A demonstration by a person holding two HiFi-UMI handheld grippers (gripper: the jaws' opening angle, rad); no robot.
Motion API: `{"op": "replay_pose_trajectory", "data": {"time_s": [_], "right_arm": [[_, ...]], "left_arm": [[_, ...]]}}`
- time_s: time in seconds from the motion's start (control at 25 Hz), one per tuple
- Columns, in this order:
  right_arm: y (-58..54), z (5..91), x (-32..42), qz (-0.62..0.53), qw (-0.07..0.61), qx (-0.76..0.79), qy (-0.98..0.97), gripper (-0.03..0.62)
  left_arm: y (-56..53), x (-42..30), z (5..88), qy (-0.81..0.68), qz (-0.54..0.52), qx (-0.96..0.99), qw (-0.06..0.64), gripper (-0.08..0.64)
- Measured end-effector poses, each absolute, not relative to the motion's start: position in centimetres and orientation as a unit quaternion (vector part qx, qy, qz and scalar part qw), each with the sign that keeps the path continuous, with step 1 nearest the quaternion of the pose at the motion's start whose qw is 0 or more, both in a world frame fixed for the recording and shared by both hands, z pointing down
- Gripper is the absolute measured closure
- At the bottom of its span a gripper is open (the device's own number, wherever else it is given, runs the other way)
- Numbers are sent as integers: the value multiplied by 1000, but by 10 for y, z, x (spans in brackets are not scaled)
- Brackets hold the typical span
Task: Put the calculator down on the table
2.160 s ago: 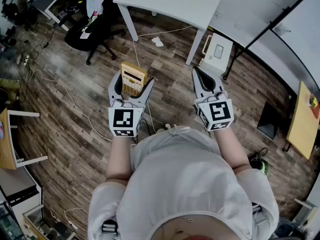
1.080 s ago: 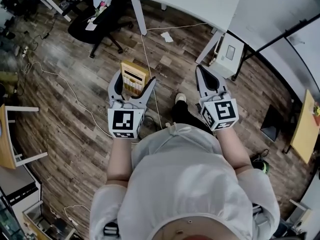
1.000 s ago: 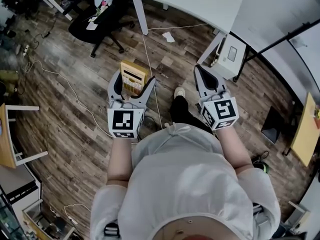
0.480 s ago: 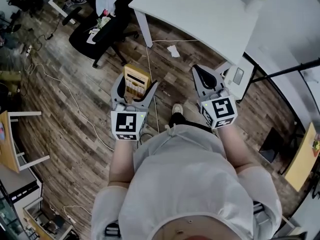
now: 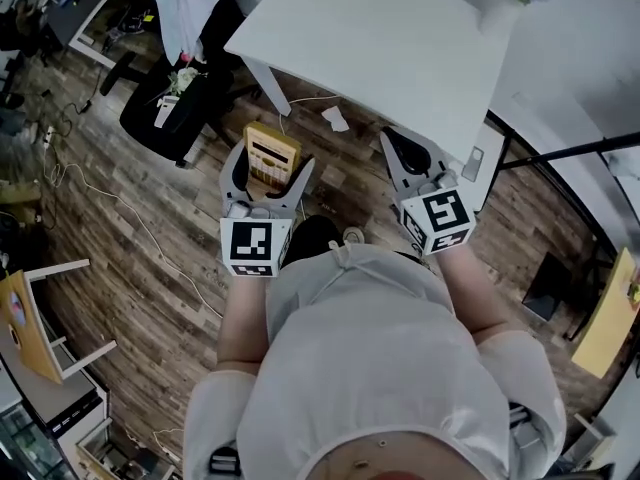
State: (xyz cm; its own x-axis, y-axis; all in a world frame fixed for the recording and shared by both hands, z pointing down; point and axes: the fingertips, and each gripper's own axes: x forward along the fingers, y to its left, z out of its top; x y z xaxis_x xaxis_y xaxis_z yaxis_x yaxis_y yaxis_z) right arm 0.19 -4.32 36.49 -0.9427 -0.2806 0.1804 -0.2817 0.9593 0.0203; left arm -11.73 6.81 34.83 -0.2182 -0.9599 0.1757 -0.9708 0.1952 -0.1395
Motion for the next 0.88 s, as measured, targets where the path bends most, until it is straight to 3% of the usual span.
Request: {"op": "replay_pose_trajectory", "data": {"time_s": [0.88], "right_arm": [[-282, 411, -106, 66, 119, 376, -916, 588]], "left_arm": [[-241, -268, 418, -587, 180, 788, 42, 147]]}}
